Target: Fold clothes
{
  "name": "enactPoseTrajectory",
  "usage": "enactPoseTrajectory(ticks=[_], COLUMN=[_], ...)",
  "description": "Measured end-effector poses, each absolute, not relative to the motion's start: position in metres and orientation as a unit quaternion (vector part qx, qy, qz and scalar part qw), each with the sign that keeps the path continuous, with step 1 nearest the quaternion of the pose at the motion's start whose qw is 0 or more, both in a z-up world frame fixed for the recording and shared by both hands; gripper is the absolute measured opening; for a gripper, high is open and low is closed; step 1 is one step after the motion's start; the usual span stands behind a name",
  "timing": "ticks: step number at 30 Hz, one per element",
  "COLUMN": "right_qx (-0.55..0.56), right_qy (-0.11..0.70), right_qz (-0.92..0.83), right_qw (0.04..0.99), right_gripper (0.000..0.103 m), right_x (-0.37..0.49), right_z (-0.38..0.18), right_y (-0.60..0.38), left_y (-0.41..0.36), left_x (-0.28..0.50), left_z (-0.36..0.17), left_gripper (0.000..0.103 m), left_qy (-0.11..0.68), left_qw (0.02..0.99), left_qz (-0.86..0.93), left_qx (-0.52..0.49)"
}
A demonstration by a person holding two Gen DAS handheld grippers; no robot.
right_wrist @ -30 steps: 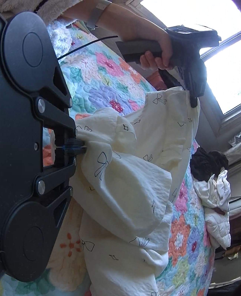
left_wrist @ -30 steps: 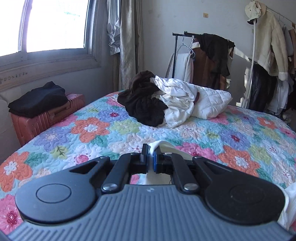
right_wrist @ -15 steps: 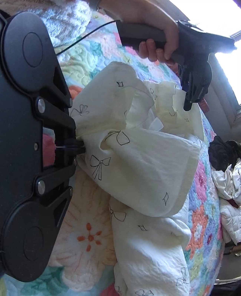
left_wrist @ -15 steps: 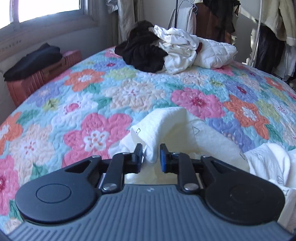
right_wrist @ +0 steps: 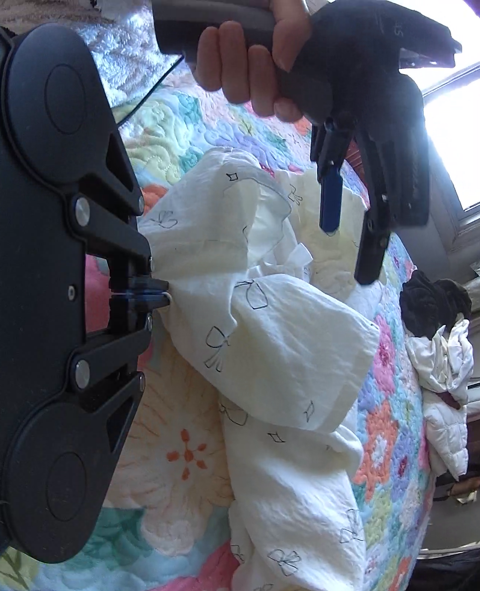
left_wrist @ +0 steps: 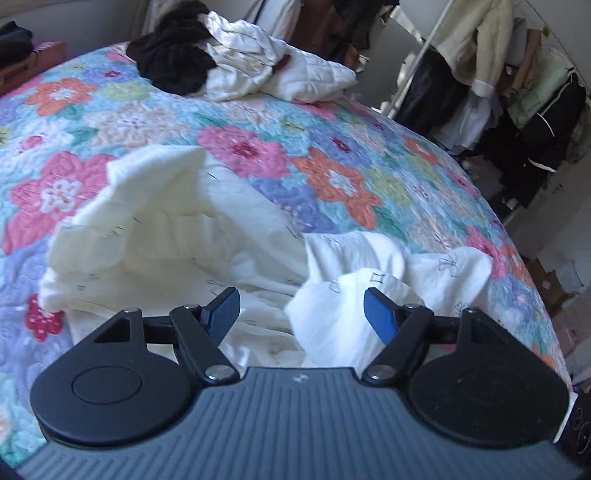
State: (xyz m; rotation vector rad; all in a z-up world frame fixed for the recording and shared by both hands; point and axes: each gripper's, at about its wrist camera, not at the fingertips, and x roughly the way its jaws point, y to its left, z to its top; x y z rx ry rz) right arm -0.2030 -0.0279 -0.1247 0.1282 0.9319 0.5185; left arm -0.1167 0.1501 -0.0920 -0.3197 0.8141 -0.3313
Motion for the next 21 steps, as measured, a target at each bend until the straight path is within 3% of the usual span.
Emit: enactPoseTrajectory(ticks=[6, 7, 8, 10, 16, 21], right_qx=[0.045, 0.042, 0.044, 0.059, 0.15, 0.126], right_qy=[0.456, 0.454, 0.452, 0.449, 0.415, 0.389], right_qz=[0.265, 0.261, 0.258, 0.249, 0.179, 0.145], right_qw=[0.849, 0.851, 0.853, 0.856, 0.879, 0.901], right_gripper=[0.002, 0.002, 0.002, 0.002, 0.01, 0.024], right_x=[-0.218, -0.219, -0.218, -0.215, -0.201, -0.195], right_z=[-0.133, -0.132, -0.129, -0.122, -0.084, -0.058], right_y=[-0.017, -0.019, -0.023, -0.036, -0.109, -0.143], left_y=[0.093, 0.088, 0.087, 0.087, 0.09, 0.083], left_x=[-0.089, -0.091, -0.094, -0.102, -0.137, -0.164], left_z=[-0.121, -0.125, -0.126, -0.125, -0.091, -0.084], left_gripper=[0.081, 0.07, 0.04, 0.009, 0.008, 0.008], left_qy=[0.442, 0.438, 0.437, 0.432, 0.358, 0.383], left_qw=[0.872, 0.874, 0.872, 0.867, 0.88, 0.855], left_qz=[-0.178, -0.184, -0.196, -0.224, -0.283, -0.335], left_qx=[-0.109, -0.099, -0.098, -0.106, -0.128, -0.101])
